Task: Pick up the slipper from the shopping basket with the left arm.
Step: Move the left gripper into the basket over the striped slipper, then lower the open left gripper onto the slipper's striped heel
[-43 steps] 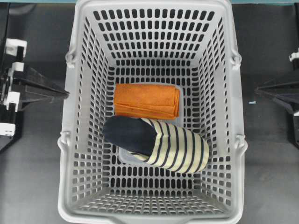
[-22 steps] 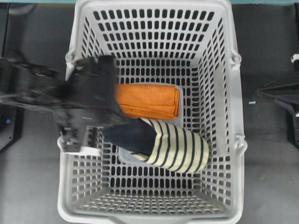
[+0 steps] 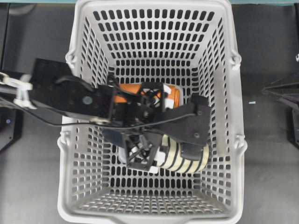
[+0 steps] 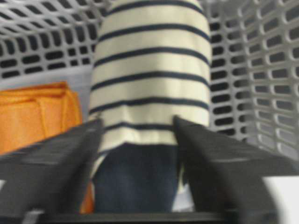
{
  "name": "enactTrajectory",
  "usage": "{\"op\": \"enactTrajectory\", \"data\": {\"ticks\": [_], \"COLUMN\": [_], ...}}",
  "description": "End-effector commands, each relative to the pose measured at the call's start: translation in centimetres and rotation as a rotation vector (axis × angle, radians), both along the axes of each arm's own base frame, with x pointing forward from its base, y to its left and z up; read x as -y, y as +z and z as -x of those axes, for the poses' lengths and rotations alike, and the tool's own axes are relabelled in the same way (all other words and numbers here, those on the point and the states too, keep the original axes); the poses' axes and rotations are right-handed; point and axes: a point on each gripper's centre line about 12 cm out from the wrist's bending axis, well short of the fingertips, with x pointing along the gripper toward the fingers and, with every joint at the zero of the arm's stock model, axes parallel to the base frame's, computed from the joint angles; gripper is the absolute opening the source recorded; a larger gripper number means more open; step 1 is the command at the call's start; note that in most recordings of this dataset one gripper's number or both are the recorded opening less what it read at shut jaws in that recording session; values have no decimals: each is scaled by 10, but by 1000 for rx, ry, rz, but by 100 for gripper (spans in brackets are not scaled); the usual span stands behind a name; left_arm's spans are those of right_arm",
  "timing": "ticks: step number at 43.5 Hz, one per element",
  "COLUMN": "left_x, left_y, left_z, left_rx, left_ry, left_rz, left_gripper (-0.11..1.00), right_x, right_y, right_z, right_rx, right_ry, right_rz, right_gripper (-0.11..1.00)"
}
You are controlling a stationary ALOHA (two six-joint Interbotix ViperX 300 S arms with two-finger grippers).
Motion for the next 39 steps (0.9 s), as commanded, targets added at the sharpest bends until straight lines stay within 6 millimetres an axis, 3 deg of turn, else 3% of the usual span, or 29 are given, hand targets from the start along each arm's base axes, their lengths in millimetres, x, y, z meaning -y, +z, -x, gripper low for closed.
{"op": "enactTrajectory", "data": {"ticks": [1,4,7,17,26,33,36,39], "left_x": [2,2,4,16,14,12,11,12], "left_y": [4,-6,-15,-49,-77,-84,-84,-83], "left_z": [-6,-10,-11,-13,-11,-10,-10,-10], "left_rx": [7,-23,-55,-138,-193,-195,-191,-189], "left_ry": [-11,-14,-16,-39,-29,-23,-22,-26], "left_rz": [-8,-14,-19,-32,-35,-33,-32,-34], "left_gripper": [72,88,91,91,91,89,85,72], "right_x": [-1,-1,-1,-2,-2,-2,-2,-2], "right_y": [2,2,0,-4,-6,-8,-8,-8], "right_z": [0,1,1,2,2,2,2,2], "right_rx": [3,0,-5,-22,-28,-32,-32,-32], "right_ry": [3,4,6,12,12,12,11,12], "right_rz": [-5,-5,-5,-4,-4,-6,-4,-4], "right_gripper": [0,0,0,0,0,0,0,0]}}
